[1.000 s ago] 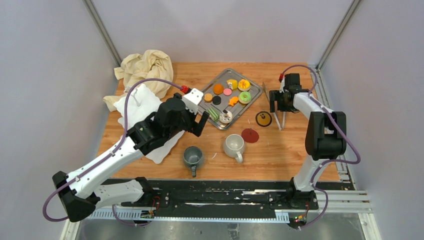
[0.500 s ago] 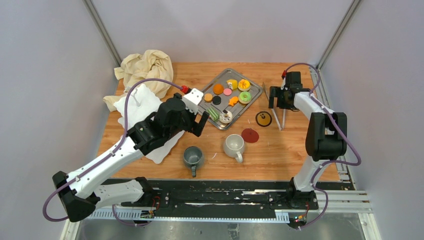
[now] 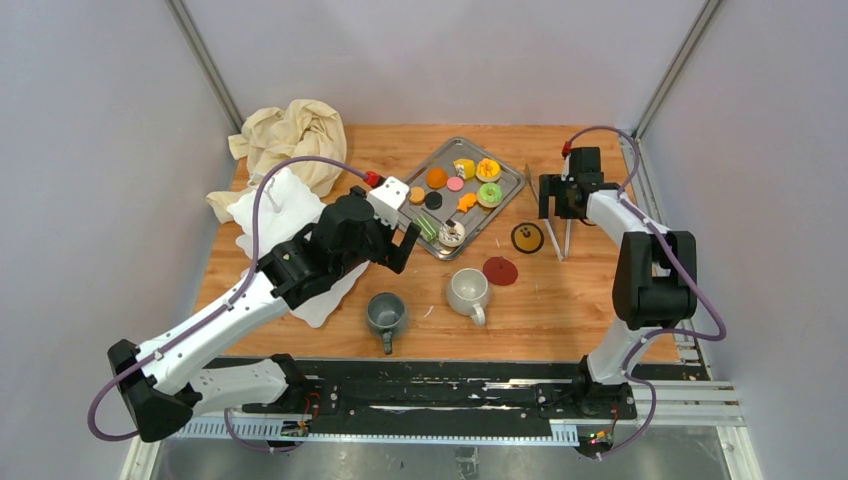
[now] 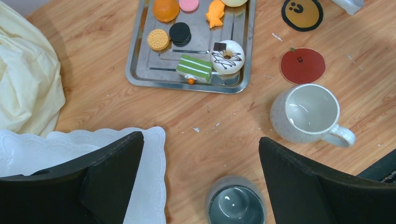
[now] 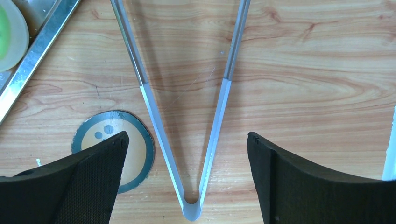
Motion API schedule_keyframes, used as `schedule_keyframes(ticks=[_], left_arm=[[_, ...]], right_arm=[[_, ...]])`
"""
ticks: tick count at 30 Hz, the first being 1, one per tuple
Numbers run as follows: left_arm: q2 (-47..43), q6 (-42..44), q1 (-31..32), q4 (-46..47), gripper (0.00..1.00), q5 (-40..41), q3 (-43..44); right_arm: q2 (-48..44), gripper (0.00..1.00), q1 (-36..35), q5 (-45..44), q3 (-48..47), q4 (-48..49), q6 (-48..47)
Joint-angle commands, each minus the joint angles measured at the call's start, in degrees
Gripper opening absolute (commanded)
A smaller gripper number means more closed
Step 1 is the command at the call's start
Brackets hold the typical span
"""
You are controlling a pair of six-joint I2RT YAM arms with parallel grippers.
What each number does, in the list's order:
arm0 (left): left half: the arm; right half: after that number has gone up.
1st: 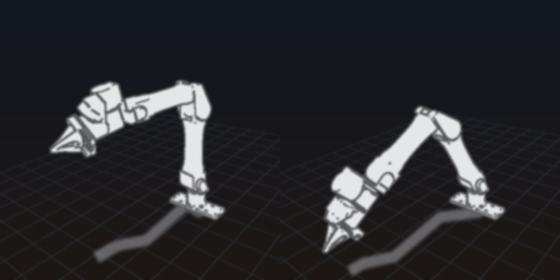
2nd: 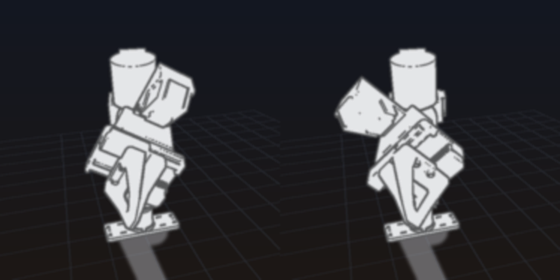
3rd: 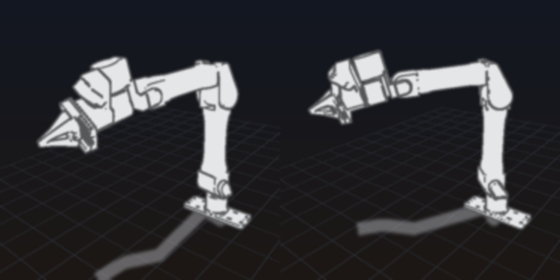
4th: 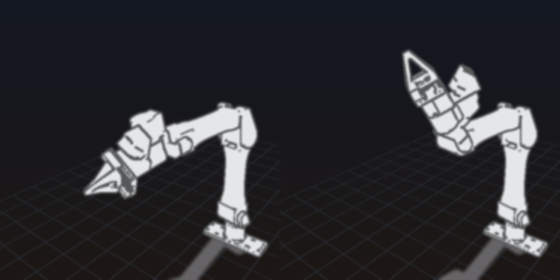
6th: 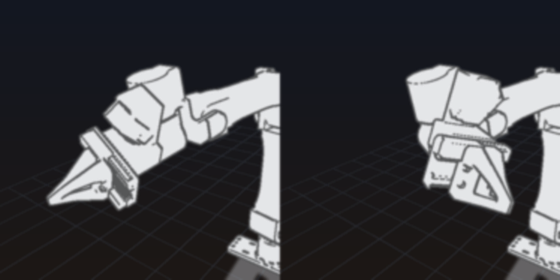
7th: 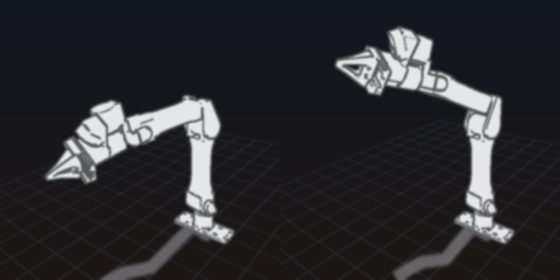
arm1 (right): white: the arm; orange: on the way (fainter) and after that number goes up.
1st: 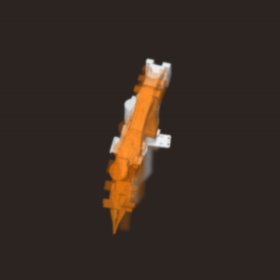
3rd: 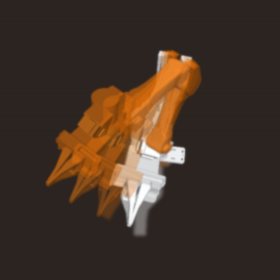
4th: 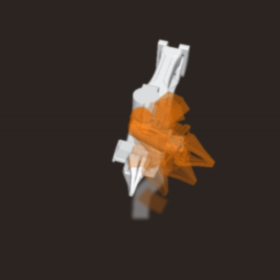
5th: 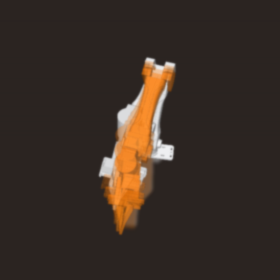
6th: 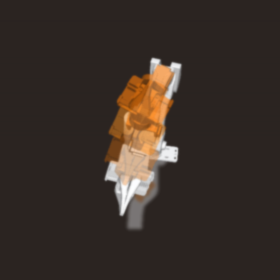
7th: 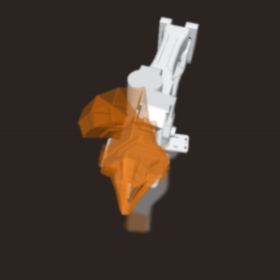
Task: Serve the afternoon tea
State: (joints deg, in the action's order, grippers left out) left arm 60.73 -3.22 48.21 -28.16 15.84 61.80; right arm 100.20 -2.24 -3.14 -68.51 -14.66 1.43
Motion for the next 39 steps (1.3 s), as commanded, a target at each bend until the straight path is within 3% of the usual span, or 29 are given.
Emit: schedule_keyframes(ticks=[1,12,31,39], left_arm=[[1.0,-0.6,0.3,2.1,0.98,-0.6,0.1],[0.8,-1.5,0.3,1.2,0.98,0.2,0.1],[2.6,-1.0,0.3,2.2,0.98,0.1,1.4],[2.6,-0.8,0.3,2.2,0.98,0.2,1.4]], right_arm=[[0.3,0.95,0.0,1.1,-1.7,-0.3,1.1],[5.2,0.95,1.1,5.3,-4.2,-1.2,3.4],[13.0,1.0,1.8,0.9,-9.7,-2.7,5.5],[16.3,0.93,2.0,1.0,-12.5,-5.1,4.1]])
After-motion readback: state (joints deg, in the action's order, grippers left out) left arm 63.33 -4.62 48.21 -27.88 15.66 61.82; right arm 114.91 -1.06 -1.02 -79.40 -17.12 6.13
